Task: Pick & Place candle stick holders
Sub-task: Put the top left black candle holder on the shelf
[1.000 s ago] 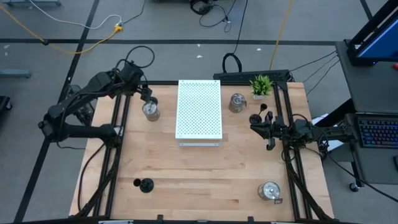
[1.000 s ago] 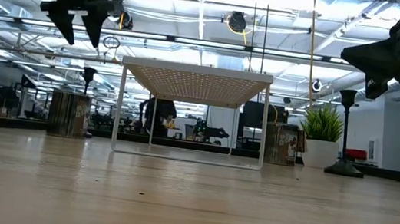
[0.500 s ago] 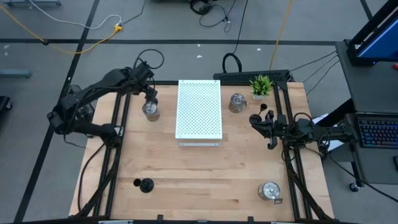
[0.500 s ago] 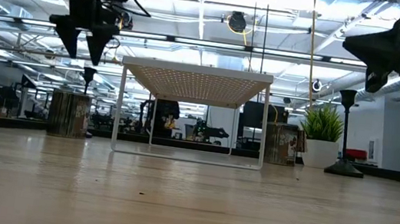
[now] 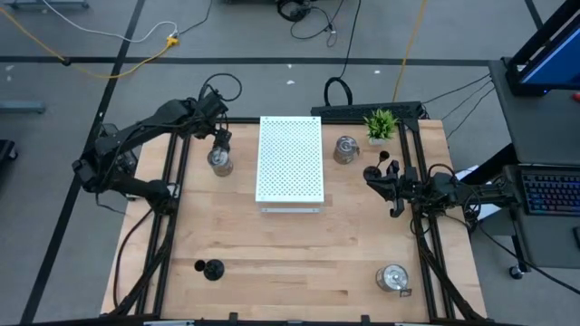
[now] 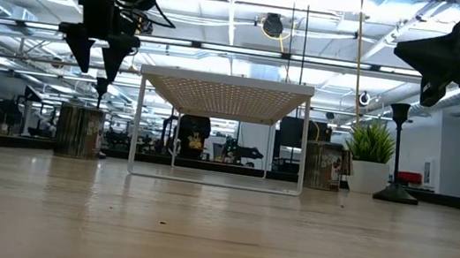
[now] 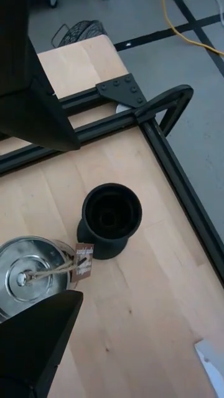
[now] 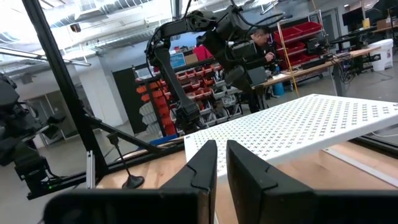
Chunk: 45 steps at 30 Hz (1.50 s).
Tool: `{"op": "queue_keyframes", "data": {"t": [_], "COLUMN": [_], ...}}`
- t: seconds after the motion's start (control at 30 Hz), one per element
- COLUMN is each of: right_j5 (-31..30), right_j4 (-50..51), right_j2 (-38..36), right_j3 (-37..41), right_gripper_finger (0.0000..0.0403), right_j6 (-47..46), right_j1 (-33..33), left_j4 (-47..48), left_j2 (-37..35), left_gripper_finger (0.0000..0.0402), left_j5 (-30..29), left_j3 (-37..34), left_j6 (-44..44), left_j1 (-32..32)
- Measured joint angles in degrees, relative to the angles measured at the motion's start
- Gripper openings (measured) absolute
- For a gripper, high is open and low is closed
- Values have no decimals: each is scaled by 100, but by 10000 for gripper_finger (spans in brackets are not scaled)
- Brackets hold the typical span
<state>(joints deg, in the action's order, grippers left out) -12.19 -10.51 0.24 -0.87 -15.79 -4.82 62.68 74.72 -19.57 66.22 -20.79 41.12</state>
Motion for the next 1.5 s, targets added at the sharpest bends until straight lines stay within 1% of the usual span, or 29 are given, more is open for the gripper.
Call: {"op": "queue_keyframes", "data": {"t": [0.1, 0.47, 0.63, 0.9, 1.1, 1.33, 1.5], "right_j5": [0, 0, 2, 2, 2, 2, 2], "right_j4": [0, 0, 0, 0, 2, 0, 0], "right_j2": [1, -1, 1, 0, -1, 1, 0], "right_j3": [1, 1, 1, 0, 0, 1, 0], "right_gripper_finger": [27, 28, 29, 27, 27, 27, 27], "right_j6": [0, 0, 0, 0, 2, 0, 0], "right_j1": [0, 0, 0, 0, 0, 0, 0], "left_j4": [-146, -1048, -1302, -1524, -1822, -1782, -1936], "left_j2": [-2, -26, -26, -26, -19, -15, -12], "left_gripper_finger": [392, 392, 392, 392, 392, 392, 392], "left_j5": [0, 43, -41, -440, -344, -343, -353], "left_j3": [-63, -860, -1085, -1130, -1130, -1134, -1394], "left_j6": [-80, -295, -298, 84, 318, 314, 258], "left_j1": [0, 0, 0, 0, -3, 7, 7]}}
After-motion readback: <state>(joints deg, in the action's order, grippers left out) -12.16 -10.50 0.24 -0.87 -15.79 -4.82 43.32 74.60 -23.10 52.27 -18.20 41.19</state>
